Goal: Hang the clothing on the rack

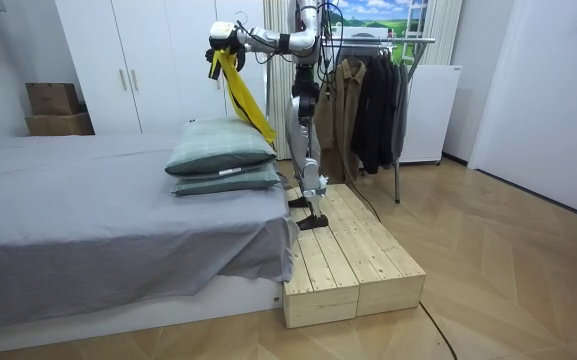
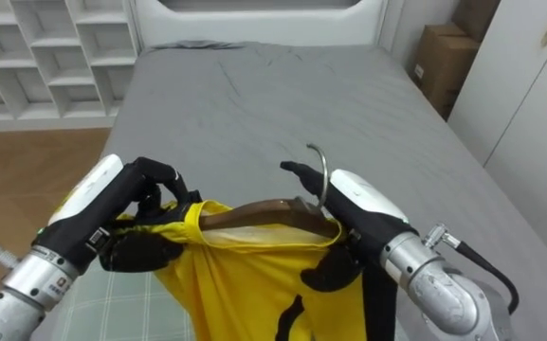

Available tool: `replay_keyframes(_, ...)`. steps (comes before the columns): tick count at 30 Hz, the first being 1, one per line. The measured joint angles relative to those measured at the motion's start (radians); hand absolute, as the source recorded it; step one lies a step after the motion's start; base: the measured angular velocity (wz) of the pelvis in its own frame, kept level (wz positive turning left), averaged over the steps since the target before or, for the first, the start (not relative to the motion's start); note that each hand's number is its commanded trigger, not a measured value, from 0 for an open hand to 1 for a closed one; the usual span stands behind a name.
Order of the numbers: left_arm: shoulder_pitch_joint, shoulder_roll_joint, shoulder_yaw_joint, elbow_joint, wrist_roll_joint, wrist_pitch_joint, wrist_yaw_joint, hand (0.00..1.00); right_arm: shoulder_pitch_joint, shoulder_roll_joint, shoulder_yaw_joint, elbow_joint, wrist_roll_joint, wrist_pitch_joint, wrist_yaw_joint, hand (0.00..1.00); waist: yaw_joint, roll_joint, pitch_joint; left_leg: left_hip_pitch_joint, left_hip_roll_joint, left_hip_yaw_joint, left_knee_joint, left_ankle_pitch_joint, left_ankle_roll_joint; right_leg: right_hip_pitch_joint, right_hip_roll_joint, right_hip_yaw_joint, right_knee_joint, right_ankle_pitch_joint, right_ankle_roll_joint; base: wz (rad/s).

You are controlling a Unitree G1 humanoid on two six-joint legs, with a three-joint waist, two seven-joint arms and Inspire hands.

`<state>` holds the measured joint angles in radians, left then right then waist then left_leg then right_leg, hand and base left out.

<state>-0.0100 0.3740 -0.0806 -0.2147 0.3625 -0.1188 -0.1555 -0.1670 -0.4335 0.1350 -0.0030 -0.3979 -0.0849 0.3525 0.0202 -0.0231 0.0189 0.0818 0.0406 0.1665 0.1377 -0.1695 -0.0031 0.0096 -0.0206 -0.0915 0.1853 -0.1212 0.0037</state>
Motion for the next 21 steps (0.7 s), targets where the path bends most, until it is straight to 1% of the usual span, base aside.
replay_keyframes(1,0.0,0.0,0.0,0.0,0.0,0.0,0.0,1.0,0.0,-0.002,0.0,0.0,0.0,0.0,0.0,0.38,-0.001,0.0,0.0,0.0,0.0,0.0,0.0,0.0,0.0,0.0,0.0,0.0,0.0,0.0,0.0,0.0)
replay_keyframes(2,0.0,0.0,0.0,0.0,0.0,0.0,0.0,1.0,0.0,-0.002,0.0,0.0,0.0,0.0,0.0,0.47,-0.002,0.0,0.0,0.0,0.0,0.0,0.0,0.0,0.0,0.0,0.0,0.0,0.0,0.0,0.0,0.0)
replay_keyframes(3,0.0,0.0,0.0,0.0,0.0,0.0,0.0,1.0,0.0,-0.002,0.0,0.0,0.0,0.0,0.0,0.51,-0.003,0.0,0.0,0.0,0.0,0.0,0.0,0.0,0.0,0.0,0.0,0.0,0.0,0.0,0.0,0.0)
replay_keyframes(4,0.0,0.0,0.0,0.0,0.0,0.0,0.0,1.0,0.0,-0.002,0.0,0.0,0.0,0.0,0.0,0.59,-0.004,0.0,0.0,0.0,0.0,0.0,0.0,0.0,0.0,0.0,0.0,0.0,0.0,0.0,0.0,0.0)
replay_keyframes(5,0.0,0.0,0.0,0.0,0.0,0.0,0.0,1.0,0.0,-0.002,0.0,0.0,0.0,0.0,0.0,0.85,-0.005,0.0,0.0,0.0,0.0,0.0,0.0,0.0,0.0,0.0,0.0,0.0,0.0,0.0,0.0,0.0)
replay_keyframes(6,0.0,0.0,0.0,0.0,0.0,0.0,0.0,1.0,0.0,-0.002,0.0,0.0,0.0,0.0,0.0,1.0,-0.007,0.0,0.0,0.0,0.0,0.0,0.0,0.0,0.0,0.0,0.0,0.0,0.0,0.0,0.0,0.0)
replay_keyframes(13,0.0,0.0,0.0,0.0,0.0,0.0,0.0,1.0,0.0,-0.002,0.0,0.016,0.0,0.0,0.0,1.0,-0.013,0.0,0.0,0.001,0.0,0.0,0.0,0.0,0.0,0.0,0.0,0.0,0.0,0.0,0.0,0.0)
replay_keyframes(21,-0.002,0.0,0.0,0.0,-0.009,-0.001,0.001,1.0,0.0,-0.002,0.001,0.035,0.0,0.001,0.014,1.0,-0.01,0.0,0.0,0.0,0.0,0.001,0.003,0.0,0.0,0.0,0.0,0.001,0.0,0.0,0.0,0.0)
